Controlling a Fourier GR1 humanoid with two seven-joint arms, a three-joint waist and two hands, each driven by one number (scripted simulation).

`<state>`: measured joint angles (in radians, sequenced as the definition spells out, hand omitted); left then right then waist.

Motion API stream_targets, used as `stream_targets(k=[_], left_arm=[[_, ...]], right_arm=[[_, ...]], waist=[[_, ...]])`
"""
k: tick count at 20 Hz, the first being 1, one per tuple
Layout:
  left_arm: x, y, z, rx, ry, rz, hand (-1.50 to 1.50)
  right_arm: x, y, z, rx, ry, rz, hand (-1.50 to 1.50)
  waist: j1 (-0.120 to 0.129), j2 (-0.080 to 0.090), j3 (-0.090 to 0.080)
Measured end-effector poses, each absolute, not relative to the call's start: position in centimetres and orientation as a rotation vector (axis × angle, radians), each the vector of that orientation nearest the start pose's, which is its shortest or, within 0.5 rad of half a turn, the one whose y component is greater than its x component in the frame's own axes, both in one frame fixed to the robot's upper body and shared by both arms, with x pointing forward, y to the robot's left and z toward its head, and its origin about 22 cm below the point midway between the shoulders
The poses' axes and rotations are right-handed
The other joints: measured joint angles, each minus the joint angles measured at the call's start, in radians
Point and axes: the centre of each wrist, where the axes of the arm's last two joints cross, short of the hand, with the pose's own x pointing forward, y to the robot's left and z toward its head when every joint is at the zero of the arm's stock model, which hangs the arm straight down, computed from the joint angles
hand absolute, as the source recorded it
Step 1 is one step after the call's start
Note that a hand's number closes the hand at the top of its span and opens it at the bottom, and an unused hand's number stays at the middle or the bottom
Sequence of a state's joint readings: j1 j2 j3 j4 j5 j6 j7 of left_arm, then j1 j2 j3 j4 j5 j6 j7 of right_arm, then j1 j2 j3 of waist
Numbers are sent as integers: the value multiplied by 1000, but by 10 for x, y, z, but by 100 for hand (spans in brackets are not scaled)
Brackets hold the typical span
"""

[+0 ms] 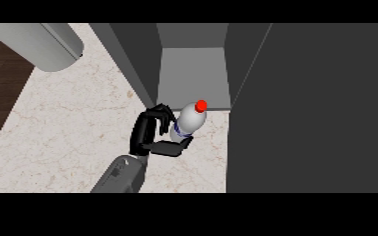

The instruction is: Pick up the bottled water, place it into the cabinet and close the cabinet

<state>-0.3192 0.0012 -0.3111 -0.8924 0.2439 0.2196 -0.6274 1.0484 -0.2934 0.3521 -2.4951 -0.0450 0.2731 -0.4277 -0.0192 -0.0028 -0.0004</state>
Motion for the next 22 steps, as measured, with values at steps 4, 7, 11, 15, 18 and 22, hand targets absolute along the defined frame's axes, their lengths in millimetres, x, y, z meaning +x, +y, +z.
stream_targets(k=[4, 7, 11, 15, 18, 22], left_arm=[[303, 112, -54, -128, -1750, -61, 150], [317, 97, -39, -93, -1742, -57, 150], [342, 85, -16, -52, -1726, -56, 150], [366, 77, 4, -16, -1690, -43, 150], [379, 77, 13, 2, -1665, -1, 150], [393, 81, 15, 117, -1653, 20, 150]], right_arm=[[23, -235, 107, 312, -1868, 214, -150], [22, -239, 107, 302, -1873, 229, -150], [21, -242, 107, 288, -1882, 231, -150], [20, -246, 106, 284, -1888, 242, -150], [20, -249, 106, 278, -1886, 251, -150], [20, -255, 106, 275, -1897, 270, -150]], waist=[[-9, 1, 0], [-16, 3, 0], [-19, 5, 0], [-29, 9, 0], [-30, 11, 0], [-38, 15, 0]])
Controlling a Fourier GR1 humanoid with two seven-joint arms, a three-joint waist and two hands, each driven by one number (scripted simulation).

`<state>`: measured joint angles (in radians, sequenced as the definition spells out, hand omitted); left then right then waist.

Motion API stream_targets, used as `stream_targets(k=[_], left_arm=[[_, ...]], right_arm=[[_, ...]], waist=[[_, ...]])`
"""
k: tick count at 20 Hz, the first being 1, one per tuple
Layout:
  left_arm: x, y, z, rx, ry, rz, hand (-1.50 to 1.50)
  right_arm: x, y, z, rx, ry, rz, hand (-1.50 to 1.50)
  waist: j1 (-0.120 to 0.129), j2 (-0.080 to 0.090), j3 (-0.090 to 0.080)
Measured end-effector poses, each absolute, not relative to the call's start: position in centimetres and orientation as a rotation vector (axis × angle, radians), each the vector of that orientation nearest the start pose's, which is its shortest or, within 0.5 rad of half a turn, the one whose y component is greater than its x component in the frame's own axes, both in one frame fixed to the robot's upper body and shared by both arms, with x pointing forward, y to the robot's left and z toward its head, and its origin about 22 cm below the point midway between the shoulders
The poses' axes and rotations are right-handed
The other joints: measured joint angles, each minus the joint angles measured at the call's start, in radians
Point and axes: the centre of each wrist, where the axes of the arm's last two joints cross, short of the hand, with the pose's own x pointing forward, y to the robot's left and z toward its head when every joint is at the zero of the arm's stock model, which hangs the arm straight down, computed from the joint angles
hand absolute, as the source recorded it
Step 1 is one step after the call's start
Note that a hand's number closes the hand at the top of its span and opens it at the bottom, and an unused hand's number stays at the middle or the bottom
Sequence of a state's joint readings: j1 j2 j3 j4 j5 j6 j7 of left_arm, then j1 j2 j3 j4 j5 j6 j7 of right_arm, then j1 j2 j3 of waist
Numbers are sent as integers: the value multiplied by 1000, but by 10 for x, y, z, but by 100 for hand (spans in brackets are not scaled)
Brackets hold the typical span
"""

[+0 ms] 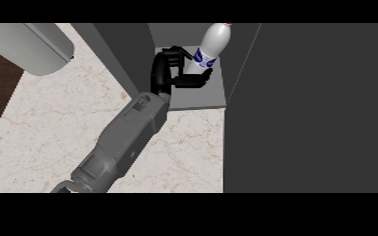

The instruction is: Pick up the bottled water, place it into the cabinet and close the cabinet

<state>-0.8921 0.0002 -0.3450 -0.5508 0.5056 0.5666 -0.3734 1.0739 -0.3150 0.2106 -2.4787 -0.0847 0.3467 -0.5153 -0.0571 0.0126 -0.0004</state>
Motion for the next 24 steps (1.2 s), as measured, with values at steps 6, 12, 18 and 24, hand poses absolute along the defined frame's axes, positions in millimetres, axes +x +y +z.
stream_targets(k=[6, 12, 18, 24], left_arm=[[407, 88, 14, 393, -1658, -43, -150], [418, 96, 17, 592, -1644, -89, -150], [428, 98, 32, 608, -1707, -81, -150], [429, 83, 52, 364, -1874, 65, 150]], right_arm=[[20, -258, 105, 283, -1901, 282, -150], [20, -263, 104, 293, -1902, 295, -150], [20, -262, 103, 329, -1910, 289, -150], [18, -261, 103, 352, -1902, 282, -150]], waist=[[-10, 7, 0], [-16, 11, 0], [-20, 15, -1], [-12, 12, -3]])
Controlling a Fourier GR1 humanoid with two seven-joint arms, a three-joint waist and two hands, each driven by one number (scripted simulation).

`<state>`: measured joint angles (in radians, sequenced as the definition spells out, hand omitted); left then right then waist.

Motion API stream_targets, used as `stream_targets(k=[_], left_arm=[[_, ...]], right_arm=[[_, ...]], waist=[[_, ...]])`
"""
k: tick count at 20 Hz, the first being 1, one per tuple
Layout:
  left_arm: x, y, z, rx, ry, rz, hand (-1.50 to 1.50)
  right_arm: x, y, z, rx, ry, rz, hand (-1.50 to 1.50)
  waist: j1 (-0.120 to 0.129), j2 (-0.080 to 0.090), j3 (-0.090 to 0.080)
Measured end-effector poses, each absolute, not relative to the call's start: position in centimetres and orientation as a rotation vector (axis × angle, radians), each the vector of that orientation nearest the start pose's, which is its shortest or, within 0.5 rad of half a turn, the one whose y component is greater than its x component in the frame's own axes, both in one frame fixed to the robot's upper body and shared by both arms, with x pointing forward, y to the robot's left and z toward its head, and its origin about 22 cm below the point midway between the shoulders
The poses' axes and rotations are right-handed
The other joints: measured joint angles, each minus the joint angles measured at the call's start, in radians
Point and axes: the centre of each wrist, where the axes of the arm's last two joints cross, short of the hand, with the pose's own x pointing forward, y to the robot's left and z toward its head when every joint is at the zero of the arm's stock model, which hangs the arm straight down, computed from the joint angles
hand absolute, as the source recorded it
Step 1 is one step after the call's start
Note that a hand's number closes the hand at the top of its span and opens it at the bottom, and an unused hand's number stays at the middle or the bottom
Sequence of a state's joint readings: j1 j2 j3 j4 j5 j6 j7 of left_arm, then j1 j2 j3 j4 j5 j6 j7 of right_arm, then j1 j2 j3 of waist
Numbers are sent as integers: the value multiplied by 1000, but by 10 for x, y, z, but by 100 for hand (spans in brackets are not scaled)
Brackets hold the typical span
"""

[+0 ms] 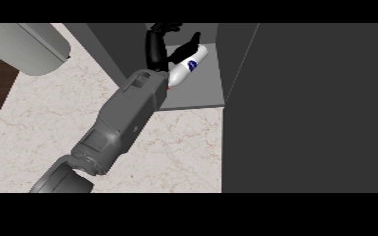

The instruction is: Pick up the bottled water, place it into the cabinet and close the cabinet

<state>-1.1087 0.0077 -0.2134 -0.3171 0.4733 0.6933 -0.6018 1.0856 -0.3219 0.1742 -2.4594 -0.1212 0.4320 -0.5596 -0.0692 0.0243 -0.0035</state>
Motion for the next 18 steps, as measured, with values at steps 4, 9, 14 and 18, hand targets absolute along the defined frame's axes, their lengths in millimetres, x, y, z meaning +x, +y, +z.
stream_targets(k=[4, 9, 14, 18], left_arm=[[430, 81, 58, 183, -1932, 99, 150], [426, 78, 56, 64, -1947, 116, 150], [413, 74, 46, -73, -1931, 108, 150], [393, 67, 35, -266, -1883, 98, -150]], right_arm=[[16, -258, 102, 374, -1904, 266, -150], [18, -253, 103, 393, -1896, 258, -150], [19, -252, 105, 380, -1895, 261, -150], [19, -246, 105, 394, -1890, 245, -150]], waist=[[6, -4, 1], [11, -12, 2], [25, -22, 2], [30, -28, 1]])
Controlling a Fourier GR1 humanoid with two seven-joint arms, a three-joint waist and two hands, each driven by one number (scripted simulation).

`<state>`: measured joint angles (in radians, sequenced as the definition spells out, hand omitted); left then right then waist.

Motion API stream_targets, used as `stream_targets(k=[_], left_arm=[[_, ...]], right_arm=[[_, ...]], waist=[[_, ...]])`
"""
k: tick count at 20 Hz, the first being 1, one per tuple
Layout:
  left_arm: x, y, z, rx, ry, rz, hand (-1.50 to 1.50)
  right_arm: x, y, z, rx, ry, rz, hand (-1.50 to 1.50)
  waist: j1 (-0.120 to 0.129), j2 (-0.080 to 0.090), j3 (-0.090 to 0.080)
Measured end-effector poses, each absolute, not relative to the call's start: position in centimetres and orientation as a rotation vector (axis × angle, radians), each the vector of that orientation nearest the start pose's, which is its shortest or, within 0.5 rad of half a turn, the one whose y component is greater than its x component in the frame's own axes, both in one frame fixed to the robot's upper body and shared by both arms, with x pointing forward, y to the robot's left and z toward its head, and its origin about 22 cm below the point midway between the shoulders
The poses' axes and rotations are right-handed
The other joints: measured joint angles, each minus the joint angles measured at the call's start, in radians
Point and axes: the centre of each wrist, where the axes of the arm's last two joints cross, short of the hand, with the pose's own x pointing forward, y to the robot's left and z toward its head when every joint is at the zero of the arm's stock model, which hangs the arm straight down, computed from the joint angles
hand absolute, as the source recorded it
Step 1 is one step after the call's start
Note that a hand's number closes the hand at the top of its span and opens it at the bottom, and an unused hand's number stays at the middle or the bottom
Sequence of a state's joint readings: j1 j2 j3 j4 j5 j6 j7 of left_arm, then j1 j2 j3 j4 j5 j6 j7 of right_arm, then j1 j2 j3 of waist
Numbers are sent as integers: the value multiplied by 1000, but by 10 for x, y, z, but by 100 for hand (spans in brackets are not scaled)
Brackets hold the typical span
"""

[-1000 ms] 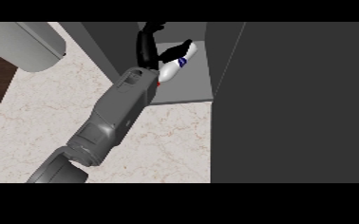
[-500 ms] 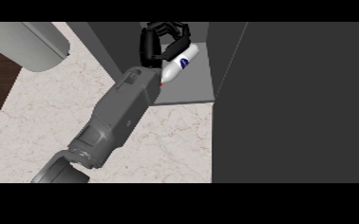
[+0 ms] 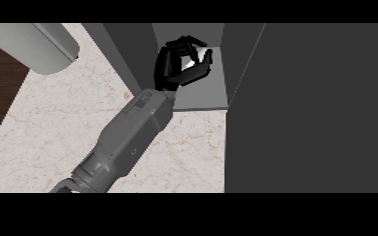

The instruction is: Pick up the bottled water, place it into the cabinet and close the cabinet

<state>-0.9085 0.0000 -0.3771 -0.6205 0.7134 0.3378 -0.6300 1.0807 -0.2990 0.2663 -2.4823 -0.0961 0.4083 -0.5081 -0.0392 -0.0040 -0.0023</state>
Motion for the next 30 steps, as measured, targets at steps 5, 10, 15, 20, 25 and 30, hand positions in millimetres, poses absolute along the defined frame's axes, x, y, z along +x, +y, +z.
stream_targets(k=[5, 10, 15, 20, 25, 30], left_arm=[[354, 56, 19, -464, -1812, 85, -150], [304, 60, -5, -539, -1757, 80, -150], [251, 84, -23, -504, -1748, 131, -150], [208, 127, -29, -467, -1751, 180, -150], [177, 169, -31, -467, -1768, 165, -150], [152, 204, -29, -457, -1794, 157, -150]], right_arm=[[18, -241, 106, 379, -1891, 223, -150], [13, -236, 106, 369, -1882, 186, -150], [11, -232, 107, 367, -1885, 169, -150], [10, -235, 108, 430, -1848, 252, 150], [16, -238, 109, 586, -1800, 435, 150], [25, -234, 112, 710, -1758, 570, 150]], waist=[[28, -7, 0], [51, -12, 0], [65, -13, 0], [76, -12, 0], [88, -15, -3], [94, -15, -5]])
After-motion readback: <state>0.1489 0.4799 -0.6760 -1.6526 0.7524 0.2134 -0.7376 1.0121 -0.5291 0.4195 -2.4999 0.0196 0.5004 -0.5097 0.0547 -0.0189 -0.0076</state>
